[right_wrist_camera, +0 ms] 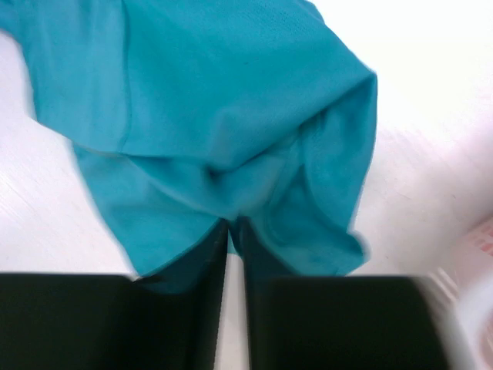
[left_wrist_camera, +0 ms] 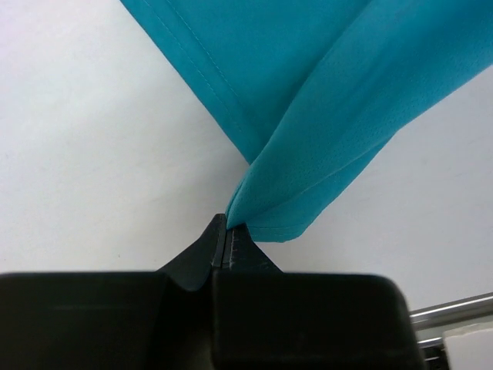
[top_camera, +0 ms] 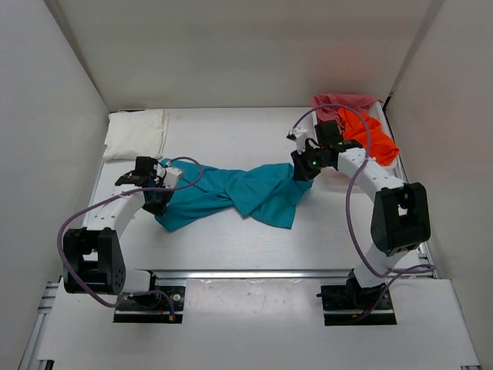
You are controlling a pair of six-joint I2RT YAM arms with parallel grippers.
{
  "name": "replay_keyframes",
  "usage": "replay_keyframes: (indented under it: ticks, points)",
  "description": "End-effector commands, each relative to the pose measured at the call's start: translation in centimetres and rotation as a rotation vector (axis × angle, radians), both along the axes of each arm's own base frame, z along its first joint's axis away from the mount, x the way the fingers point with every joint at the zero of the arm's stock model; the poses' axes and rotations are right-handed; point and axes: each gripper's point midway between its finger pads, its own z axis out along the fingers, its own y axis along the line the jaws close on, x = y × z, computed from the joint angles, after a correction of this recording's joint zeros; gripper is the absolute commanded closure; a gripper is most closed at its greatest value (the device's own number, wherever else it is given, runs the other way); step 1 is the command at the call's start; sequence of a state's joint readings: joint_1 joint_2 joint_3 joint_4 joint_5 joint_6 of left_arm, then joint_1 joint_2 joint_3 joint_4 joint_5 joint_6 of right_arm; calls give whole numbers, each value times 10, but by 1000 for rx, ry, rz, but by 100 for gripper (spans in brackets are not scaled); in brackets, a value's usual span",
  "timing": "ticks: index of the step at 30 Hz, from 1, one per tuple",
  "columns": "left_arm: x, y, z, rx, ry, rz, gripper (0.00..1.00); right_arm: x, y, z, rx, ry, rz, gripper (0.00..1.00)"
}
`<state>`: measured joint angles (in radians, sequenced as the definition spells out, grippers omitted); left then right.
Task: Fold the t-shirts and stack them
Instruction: Flatten out the tshirt
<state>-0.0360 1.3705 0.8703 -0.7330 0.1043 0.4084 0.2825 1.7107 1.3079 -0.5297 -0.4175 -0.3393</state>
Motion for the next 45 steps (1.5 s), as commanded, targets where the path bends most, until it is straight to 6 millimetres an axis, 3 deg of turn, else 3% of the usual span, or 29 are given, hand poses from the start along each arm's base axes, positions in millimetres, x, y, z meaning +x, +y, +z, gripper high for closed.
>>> replay_keyframes:
  ticks: [1, 4, 8, 10, 13, 14, 16, 18, 20, 23, 25, 31, 39, 42, 45]
  points:
    - [-17, 9, -4, 93, 19, -75, 100, -27, -6, -30, -122, 19, 83, 77]
    - [-23, 6, -4, 99, 12, -90, 100, -18, -16, -31, -176, -14, 41, 50]
    - [-23, 3, -3, 90, 4, -88, 100, 4, -30, 3, -232, -134, -114, 47]
    - [-24, 3, -4, 84, 4, -86, 100, 2, -28, 19, -254, -200, -175, 48]
    - [-25, 0, -5, 78, 12, -88, 100, -35, -9, 34, -214, -244, -102, 47]
    - [-28, 1, -9, 78, 25, -82, 100, -50, -4, 20, -228, -229, -33, 47]
    - [-25, 0, -7, 73, 21, -73, 100, -94, 27, 3, -221, -246, 203, 46]
    - [-23, -1, -7, 62, 30, -58, 100, -124, 53, -10, -166, -217, 380, 45]
    - [-24, -1, -7, 58, 41, -48, 100, -139, 75, -21, -155, -216, 513, 45]
    - [-22, -1, -4, 85, 22, -56, 100, -137, 95, -34, -145, -219, 601, 44]
    - [-23, -3, -5, 98, 22, -77, 100, -145, 106, -42, -126, -157, 657, 43]
    - [-32, -5, -13, 119, 48, -123, 100, -175, 95, -70, -172, -95, 755, 43]
    - [-27, -4, -16, 125, 53, -136, 100, -210, 84, -63, -195, -66, 894, 41]
    - [-27, -5, -19, 129, 57, -148, 100, -220, 70, -81, -220, -29, 872, 40]
    - [-27, -5, -21, 132, 60, -157, 100, -213, 58, -100, -242, 6, 790, 38]
